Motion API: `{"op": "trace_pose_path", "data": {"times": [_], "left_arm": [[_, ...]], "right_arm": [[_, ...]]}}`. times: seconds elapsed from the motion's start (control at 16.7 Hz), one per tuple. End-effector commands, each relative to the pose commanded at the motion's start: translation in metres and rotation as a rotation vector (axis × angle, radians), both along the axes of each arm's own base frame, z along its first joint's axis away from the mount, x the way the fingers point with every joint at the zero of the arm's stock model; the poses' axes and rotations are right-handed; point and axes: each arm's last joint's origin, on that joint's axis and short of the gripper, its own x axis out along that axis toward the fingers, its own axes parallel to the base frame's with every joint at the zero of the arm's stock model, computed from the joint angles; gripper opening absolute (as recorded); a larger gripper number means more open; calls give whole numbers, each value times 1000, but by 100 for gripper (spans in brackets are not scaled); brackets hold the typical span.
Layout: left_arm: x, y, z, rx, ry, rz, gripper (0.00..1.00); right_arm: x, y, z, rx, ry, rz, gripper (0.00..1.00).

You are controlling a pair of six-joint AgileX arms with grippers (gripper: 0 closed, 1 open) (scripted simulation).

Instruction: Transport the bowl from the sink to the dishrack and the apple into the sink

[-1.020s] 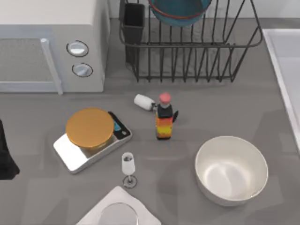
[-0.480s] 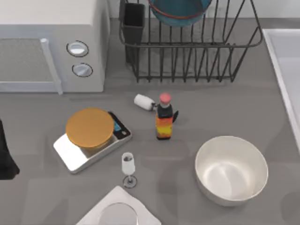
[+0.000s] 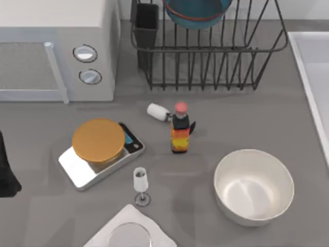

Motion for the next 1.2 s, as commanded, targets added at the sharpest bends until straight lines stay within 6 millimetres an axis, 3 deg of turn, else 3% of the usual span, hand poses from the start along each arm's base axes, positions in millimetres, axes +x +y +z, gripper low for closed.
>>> {"op": "trace_pose_path", "data": {"times": [0.36, 1.14, 1.2], "left_arm": [[0, 0, 0, 0, 0, 0, 100], [0, 0, 0, 0, 0, 0, 100], [0, 0, 0, 0, 0, 0, 100]], "right_arm": [[-3, 2, -7, 1, 3, -1, 0], [-3, 2, -7, 1, 3, -1, 98], [-3, 2, -7, 1, 3, -1, 100]]}}
